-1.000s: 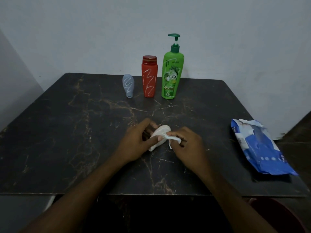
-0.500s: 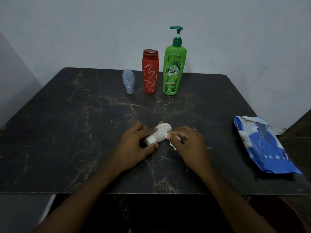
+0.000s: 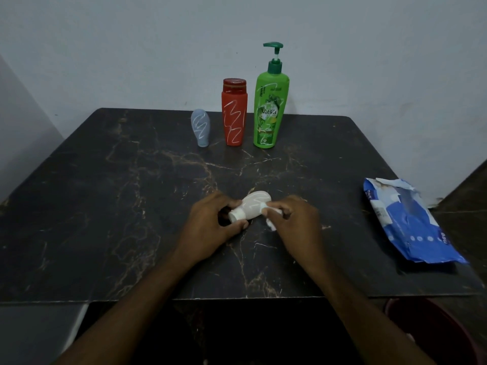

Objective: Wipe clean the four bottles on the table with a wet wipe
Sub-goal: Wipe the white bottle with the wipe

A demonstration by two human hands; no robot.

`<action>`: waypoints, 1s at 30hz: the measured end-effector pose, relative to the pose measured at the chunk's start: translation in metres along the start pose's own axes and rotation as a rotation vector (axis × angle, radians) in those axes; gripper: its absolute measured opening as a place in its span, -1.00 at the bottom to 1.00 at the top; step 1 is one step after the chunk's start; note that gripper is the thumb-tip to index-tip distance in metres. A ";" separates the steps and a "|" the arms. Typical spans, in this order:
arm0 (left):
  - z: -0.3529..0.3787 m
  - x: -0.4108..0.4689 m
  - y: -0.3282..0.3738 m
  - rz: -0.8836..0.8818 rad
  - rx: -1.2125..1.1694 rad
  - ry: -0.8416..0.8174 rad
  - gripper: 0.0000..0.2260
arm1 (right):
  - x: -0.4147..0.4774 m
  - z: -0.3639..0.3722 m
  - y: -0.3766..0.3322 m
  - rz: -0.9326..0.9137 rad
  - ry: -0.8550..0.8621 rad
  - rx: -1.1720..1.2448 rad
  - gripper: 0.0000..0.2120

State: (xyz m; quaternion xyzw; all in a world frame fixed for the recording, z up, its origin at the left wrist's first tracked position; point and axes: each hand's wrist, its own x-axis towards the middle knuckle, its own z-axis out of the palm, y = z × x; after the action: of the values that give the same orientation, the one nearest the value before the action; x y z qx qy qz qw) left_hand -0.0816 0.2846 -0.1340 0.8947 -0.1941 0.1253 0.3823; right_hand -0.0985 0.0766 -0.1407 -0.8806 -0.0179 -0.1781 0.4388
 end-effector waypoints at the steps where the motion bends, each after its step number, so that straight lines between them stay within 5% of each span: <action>1: 0.000 0.000 0.000 -0.003 -0.003 0.000 -0.61 | 0.005 -0.005 0.003 0.059 0.014 -0.009 -0.92; 4: 0.001 -0.001 0.000 -0.011 0.003 -0.001 -0.63 | 0.009 -0.007 0.002 0.149 0.014 0.052 -0.90; 9: 0.001 0.000 0.001 -0.004 0.013 0.002 -0.66 | -0.010 0.008 -0.015 -0.062 -0.046 0.065 -0.96; 15: 0.000 -0.002 0.001 -0.007 -0.001 0.005 -0.66 | 0.016 -0.012 0.008 0.211 0.014 0.016 -0.97; 24: 0.001 -0.001 0.001 0.004 0.007 -0.004 -0.68 | -0.016 0.007 -0.012 0.003 -0.077 0.159 -0.85; 30: 0.001 -0.001 0.001 0.002 0.013 -0.015 -0.67 | 0.006 -0.007 0.004 0.171 0.010 0.039 -0.87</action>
State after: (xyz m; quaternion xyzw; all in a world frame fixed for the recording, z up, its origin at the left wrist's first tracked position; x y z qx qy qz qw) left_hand -0.0823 0.2839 -0.1345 0.8978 -0.1969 0.1203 0.3751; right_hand -0.0948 0.0680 -0.1377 -0.8691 0.0559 -0.1442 0.4698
